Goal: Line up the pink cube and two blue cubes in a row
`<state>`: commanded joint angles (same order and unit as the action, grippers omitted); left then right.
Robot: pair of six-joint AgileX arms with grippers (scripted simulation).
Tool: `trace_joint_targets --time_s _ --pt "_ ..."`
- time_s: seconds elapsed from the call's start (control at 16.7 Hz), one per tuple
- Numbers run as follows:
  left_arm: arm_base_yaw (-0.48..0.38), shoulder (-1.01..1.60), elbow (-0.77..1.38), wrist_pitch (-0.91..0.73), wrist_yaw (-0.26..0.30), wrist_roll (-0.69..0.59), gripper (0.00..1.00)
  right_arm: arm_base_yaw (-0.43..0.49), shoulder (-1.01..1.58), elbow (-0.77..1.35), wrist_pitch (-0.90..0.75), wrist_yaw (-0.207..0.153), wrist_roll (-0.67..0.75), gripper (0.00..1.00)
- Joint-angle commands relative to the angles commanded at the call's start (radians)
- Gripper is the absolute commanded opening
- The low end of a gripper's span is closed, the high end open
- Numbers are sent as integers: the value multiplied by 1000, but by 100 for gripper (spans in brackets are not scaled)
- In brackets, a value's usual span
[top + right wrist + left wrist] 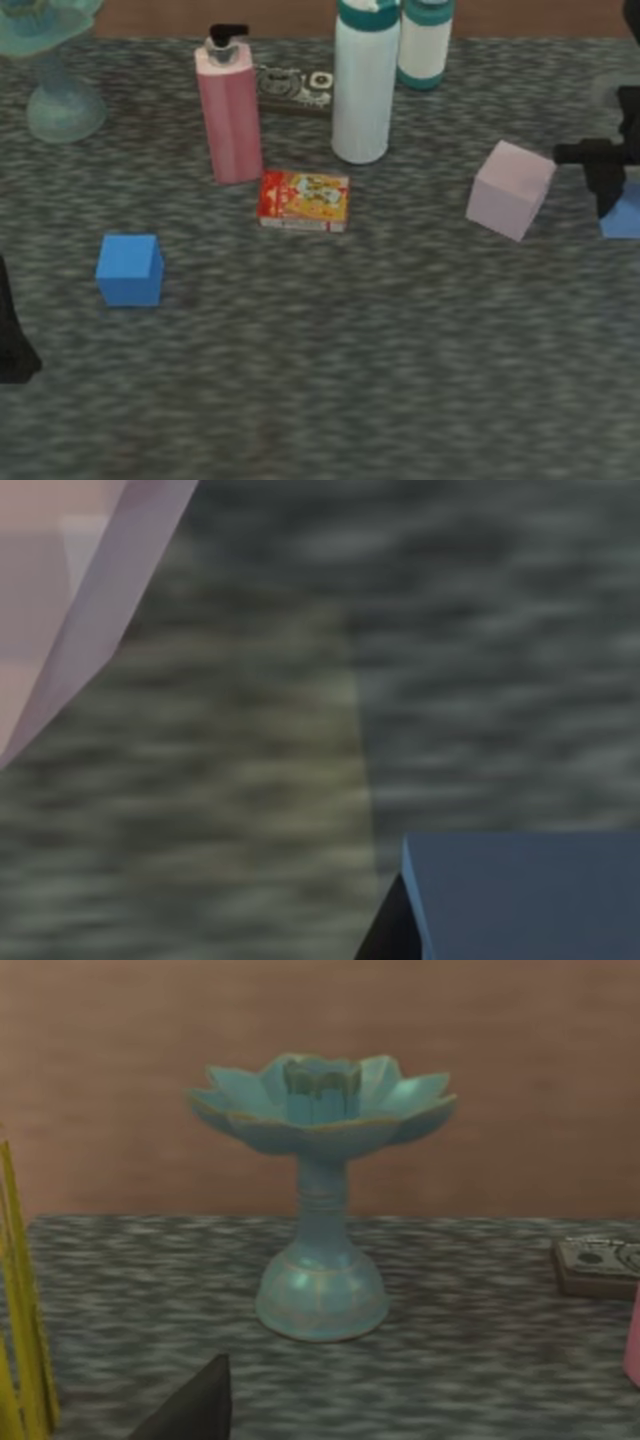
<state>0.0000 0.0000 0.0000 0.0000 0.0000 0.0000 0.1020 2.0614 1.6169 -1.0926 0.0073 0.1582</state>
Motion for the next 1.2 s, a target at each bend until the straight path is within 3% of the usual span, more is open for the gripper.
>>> trace_joint_targets --time_s 0.24,0.78,0.9,1.2 --pt "0 0 0 0 0 0 100 111 -42 -43 -3 5 103 0" --pt "0 0 0 0 0 0 100 589 -240 -255 -7 23 538 0" --pt "0 0 0 0 0 0 100 631 -265 -278 -5 26 580 0" --pt "0 0 0 0 0 0 100 632 -263 -280 -1 24 586 0"
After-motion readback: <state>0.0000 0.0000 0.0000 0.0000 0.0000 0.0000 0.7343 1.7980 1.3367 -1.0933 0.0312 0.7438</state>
